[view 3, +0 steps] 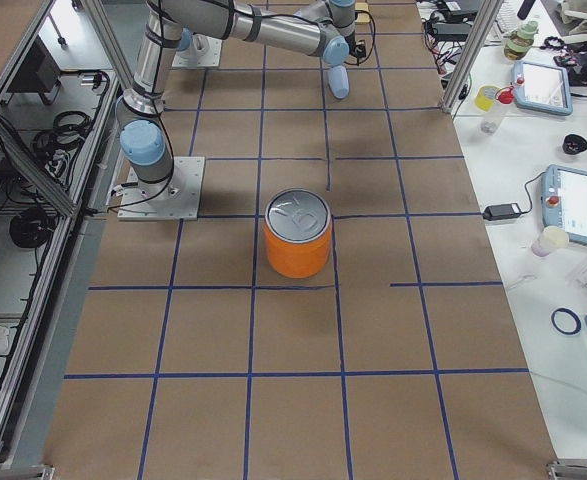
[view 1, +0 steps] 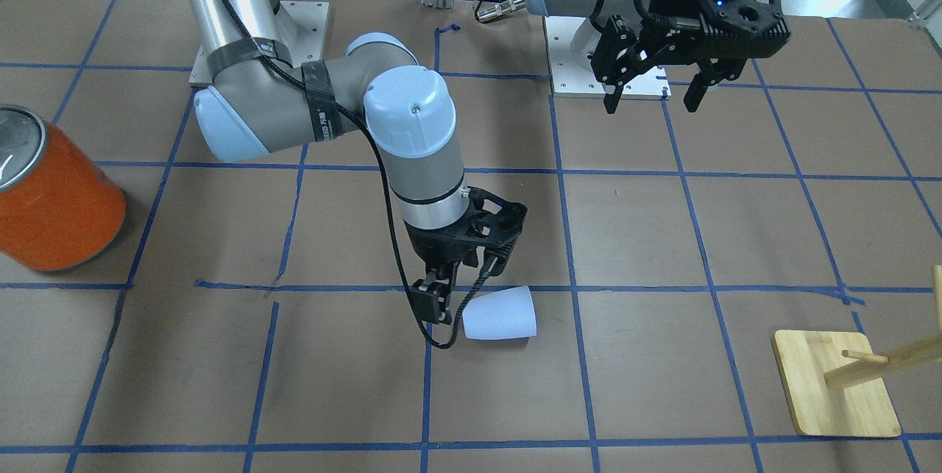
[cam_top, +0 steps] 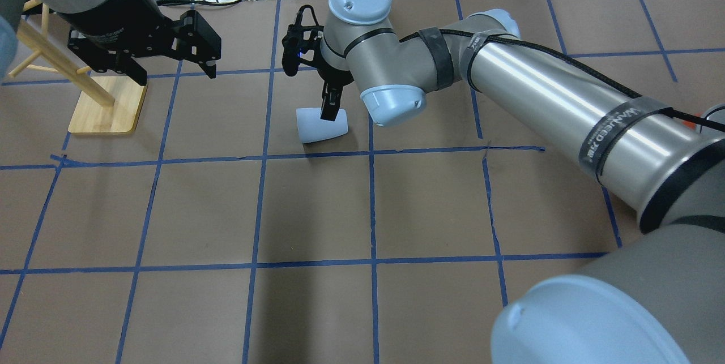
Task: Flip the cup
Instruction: 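Lower the cup onto its side and open the right gripper, then raise the right gripper back toward its start while the left gripper reaches toward the cup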
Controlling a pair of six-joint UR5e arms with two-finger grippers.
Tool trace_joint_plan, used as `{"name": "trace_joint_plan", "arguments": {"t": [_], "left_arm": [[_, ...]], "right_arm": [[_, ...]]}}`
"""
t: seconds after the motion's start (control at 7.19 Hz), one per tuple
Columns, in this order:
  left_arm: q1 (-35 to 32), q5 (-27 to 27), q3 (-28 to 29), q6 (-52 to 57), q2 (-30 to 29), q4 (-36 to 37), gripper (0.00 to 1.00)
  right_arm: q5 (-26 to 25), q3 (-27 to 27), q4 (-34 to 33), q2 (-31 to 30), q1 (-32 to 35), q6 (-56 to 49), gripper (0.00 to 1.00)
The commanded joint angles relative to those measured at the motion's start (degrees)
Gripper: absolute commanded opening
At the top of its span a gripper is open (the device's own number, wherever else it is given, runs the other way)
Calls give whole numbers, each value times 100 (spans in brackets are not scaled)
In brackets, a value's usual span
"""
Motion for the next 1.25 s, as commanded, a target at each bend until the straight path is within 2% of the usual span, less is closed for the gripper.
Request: {"name": "trace_joint_plan", "arguments": {"t": [0.0, 0.14, 0.28, 0.42, 0.56, 0.7, 0.83, 0.97, 1.11], "left_arm": [[12, 48, -23, 13, 1, -1, 100], [21, 48, -40, 74, 9, -44, 100], [56, 14, -154, 231, -69, 8, 100], [152, -56, -285, 476, -122, 95, 100], [248, -335, -391, 626, -227, 157, 100], [319, -921, -679, 906, -367, 323, 100], [502, -1058, -1117, 979, -647, 1108, 100], [556, -1712, -1496, 997, -920, 1751, 100], [609, -2101, -1691, 997, -1279, 2245, 100]], "right_arm": [[-430, 493, 933, -1025, -693, 1694, 100], [-439, 564, 1328, -1343, -1219, 1767, 100], [-474, 565, 1480, -1433, -1494, 2160, 100], [-744, 565, 1977, -1791, -1558, 2555, 100], [-764, 556, 2356, -2143, -1663, 2933, 100], [-834, 478, 2543, -2364, -1855, 2963, 100], [-991, 460, 2936, -2644, -1970, 2964, 100], [-993, 468, 3097, -2708, -2006, 3059, 100], [-906, 434, 3142, -2717, -2015, 3112, 100]]}}
